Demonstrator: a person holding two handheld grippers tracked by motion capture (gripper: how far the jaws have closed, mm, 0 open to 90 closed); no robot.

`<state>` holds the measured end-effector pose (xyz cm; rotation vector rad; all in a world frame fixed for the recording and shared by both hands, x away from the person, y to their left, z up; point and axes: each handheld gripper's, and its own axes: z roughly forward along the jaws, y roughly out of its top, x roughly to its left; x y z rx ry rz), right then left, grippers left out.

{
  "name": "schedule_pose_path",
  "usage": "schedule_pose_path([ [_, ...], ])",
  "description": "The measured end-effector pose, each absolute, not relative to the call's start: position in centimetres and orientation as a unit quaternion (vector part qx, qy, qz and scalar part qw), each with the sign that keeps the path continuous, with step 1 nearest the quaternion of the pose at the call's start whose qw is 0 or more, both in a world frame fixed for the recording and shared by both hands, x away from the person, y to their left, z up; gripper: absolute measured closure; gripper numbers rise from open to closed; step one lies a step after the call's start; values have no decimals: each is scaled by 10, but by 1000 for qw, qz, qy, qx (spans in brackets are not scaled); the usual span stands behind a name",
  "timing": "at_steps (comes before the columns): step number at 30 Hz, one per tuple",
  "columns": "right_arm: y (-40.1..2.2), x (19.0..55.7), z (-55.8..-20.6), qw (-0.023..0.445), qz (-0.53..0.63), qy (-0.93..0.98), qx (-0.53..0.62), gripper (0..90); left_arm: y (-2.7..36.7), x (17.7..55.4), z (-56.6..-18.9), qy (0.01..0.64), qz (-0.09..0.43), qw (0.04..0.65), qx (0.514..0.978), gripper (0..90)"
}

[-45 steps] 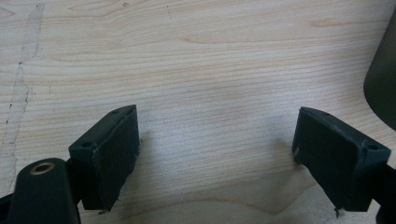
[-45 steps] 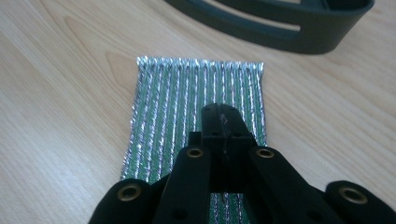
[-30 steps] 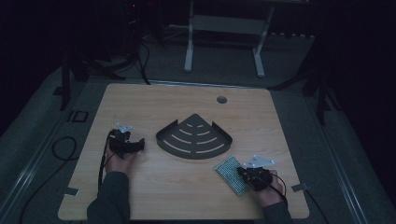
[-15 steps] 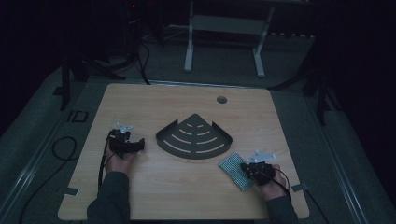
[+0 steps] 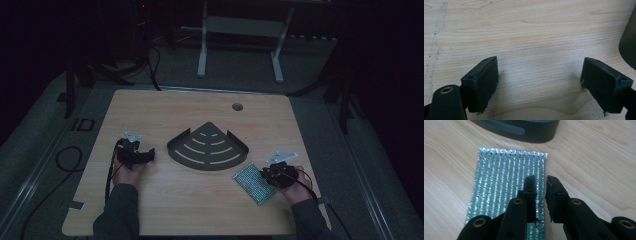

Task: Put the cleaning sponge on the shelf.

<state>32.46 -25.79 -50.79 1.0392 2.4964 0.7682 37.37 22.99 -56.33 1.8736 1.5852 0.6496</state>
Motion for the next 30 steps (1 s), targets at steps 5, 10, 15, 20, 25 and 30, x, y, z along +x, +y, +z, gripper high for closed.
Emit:
schedule_pose_path([
  [5,-258,332,-507,157,246,886,360,780,230,374,-563,596,244,297,704,152],
  [10,-261,342,-505,126,233,893,363,780,230,374,-563,597,244,297,704,153],
  [15,-266,350,-502,94,230,893,375,778,230,374,-563,596,245,297,704,153],
  [20,-270,357,-501,68,225,891,389,769,230,374,-563,597,245,297,704,153],
  [25,-271,363,-503,50,214,893,393,765,230,374,-563,597,245,297,704,153],
  [30,-269,367,-503,35,201,896,393,759,230,374,-563,597,245,297,704,153],
])
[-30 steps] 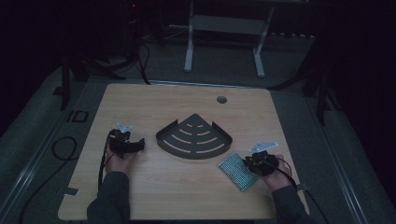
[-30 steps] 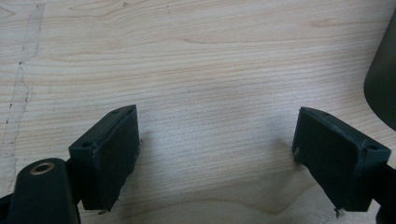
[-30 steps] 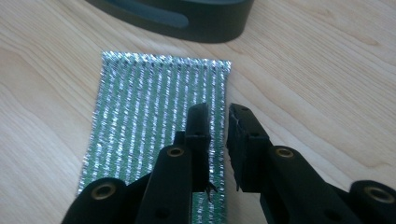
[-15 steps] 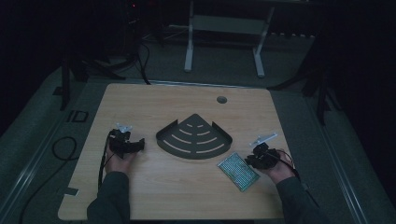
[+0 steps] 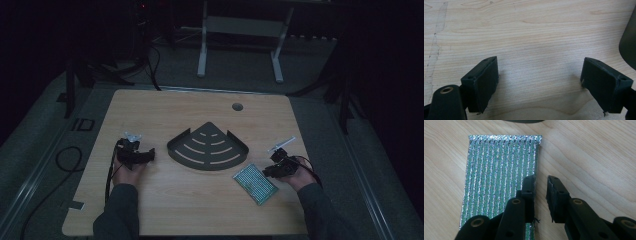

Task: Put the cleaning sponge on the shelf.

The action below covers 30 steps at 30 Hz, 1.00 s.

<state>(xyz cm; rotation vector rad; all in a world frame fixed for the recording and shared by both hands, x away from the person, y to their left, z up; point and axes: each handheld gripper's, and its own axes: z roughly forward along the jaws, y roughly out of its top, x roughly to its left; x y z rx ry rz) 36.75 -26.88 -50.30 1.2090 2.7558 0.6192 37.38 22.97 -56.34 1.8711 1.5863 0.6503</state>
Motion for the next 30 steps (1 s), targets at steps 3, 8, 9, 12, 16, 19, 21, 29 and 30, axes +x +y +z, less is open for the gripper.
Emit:
schedule_pose_path([
  [3,-268,372,-502,22,197,897,395,757,230,374,-563,597,245,297,704,153],
  [8,-263,379,-500,4,190,900,393,751,230,374,-563,597,245,297,704,153],
  [9,-262,380,-500,0,188,901,392,751,230,374,-563,597,245,297,704,153],
  [12,-257,383,-501,-12,179,905,387,751,230,374,-563,597,245,297,704,152],
  [16,-253,386,-502,-20,168,908,382,750,230,374,-563,597,245,297,704,153],
  [19,-250,388,-505,-30,157,912,378,750,230,374,-563,597,245,297,704,153],
  [21,-249,389,-505,-32,155,912,378,751,230,374,-563,597,245,297,704,153],
  [29,-249,394,-507,-45,142,913,381,745,230,374,-563,597,245,297,704,153],
  [30,-249,394,-507,-47,140,913,380,745,230,374,-563,597,245,297,704,153],
])
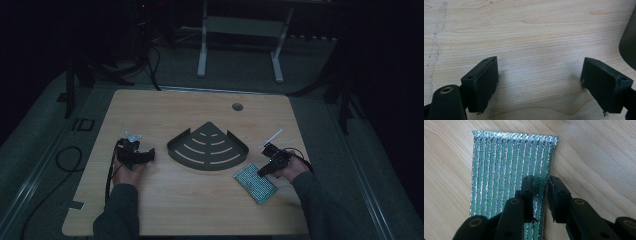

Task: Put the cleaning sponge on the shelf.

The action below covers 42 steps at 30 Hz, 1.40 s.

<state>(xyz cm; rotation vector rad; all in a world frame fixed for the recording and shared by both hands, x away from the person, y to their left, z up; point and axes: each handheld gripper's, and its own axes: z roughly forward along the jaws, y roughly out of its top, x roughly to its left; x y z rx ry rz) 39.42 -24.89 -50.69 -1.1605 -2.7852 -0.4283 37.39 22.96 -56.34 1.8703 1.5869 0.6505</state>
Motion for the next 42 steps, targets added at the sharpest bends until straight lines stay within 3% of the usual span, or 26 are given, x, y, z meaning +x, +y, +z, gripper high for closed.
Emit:
schedule_pose_path([
  [21,-250,405,-511,92,-127,-905,-395,797,230,374,-563,597,245,297,704,153],
  [25,-250,405,-509,84,-123,-909,-389,884,230,374,-563,597,245,297,704,153],
  [42,-248,400,-497,68,-127,-916,-376,898,230,374,-563,597,245,297,704,153],
])
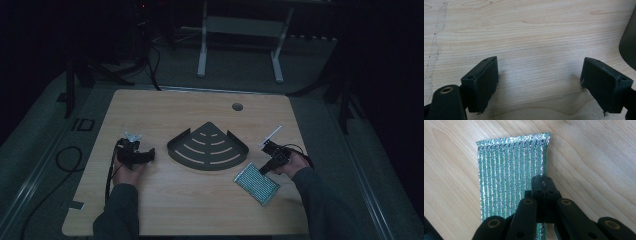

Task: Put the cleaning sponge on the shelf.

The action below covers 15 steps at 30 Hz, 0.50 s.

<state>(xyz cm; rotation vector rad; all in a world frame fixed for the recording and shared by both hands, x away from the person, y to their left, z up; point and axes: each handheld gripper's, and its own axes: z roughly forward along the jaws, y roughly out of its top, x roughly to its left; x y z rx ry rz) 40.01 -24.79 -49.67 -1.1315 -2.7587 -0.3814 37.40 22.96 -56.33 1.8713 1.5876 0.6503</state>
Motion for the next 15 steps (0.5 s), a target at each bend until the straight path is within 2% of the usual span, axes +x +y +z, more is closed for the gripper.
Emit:
schedule_pose_path([
  [15,-251,401,-475,54,-138,-916,-374,899,230,374,-563,597,245,297,704,153],
])
